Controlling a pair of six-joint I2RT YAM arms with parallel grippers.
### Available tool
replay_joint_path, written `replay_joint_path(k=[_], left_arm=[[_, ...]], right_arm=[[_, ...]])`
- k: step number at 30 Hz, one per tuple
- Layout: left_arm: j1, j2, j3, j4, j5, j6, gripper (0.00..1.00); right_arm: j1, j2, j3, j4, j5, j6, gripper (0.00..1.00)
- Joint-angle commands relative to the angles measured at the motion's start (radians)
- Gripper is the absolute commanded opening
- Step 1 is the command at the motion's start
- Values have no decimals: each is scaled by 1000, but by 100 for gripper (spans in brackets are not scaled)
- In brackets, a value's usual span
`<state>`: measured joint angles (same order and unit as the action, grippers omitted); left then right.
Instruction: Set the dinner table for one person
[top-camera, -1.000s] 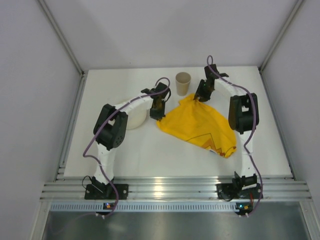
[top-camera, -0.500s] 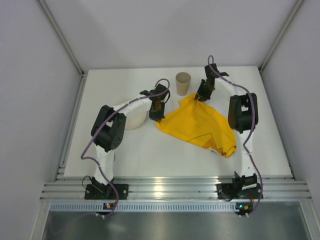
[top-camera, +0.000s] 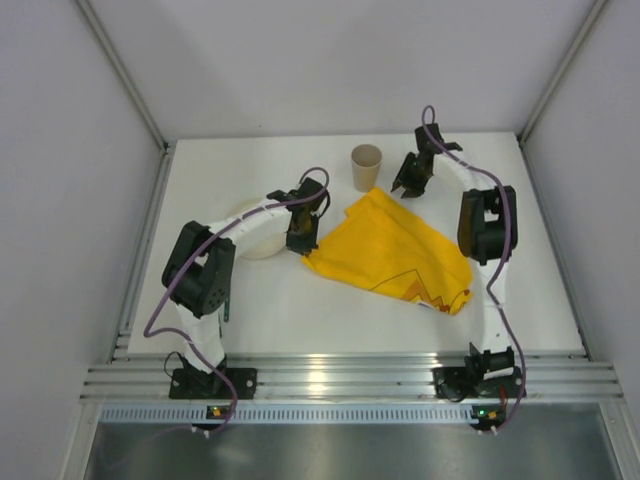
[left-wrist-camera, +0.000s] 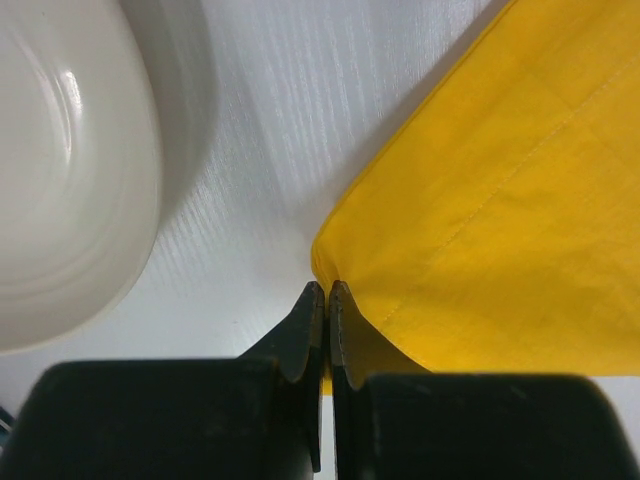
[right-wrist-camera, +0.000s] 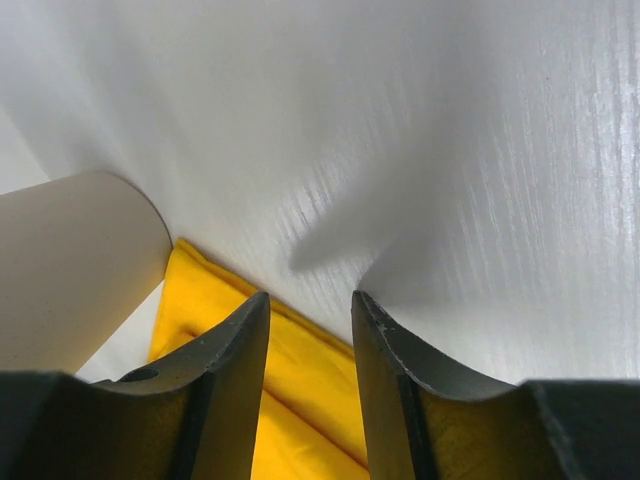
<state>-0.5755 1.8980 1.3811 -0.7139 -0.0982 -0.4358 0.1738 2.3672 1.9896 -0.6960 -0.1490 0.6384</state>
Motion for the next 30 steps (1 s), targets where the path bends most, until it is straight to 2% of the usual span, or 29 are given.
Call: replay_joint_path(k=[1, 8, 10, 16, 20, 22, 23, 25, 28, 30], left_arm=[[0, -45, -13, -9, -20, 0, 0], [0, -14, -5, 8, 8, -3, 0], [0, -10, -1, 10, 11, -4, 0], [2, 16, 30, 7, 17, -4, 0], [2, 15, 24, 5, 12, -6, 0], [0, 12, 18, 7, 9, -6, 0], [2, 12, 13, 5, 8, -6, 0], [2, 7, 16, -5, 6, -1, 0], [2, 0, 42, -34, 0, 8, 0], [2, -13, 59, -53, 0, 14, 0]], right_arm=[[41, 60, -22, 3, 48, -8, 40], [81, 64, 17, -20, 51, -20, 54], [98, 72, 46, -37, 69, -37, 55], [121, 124, 124, -145, 121, -55, 42], [136, 147, 146, -180, 144, -69, 29], [141, 147, 150, -181, 172, -68, 19], [142, 152, 153, -181, 175, -66, 9], [139, 148, 153, -183, 187, -65, 0], [125, 116, 135, -204, 224, -72, 0], [101, 38, 51, -185, 242, -86, 0]])
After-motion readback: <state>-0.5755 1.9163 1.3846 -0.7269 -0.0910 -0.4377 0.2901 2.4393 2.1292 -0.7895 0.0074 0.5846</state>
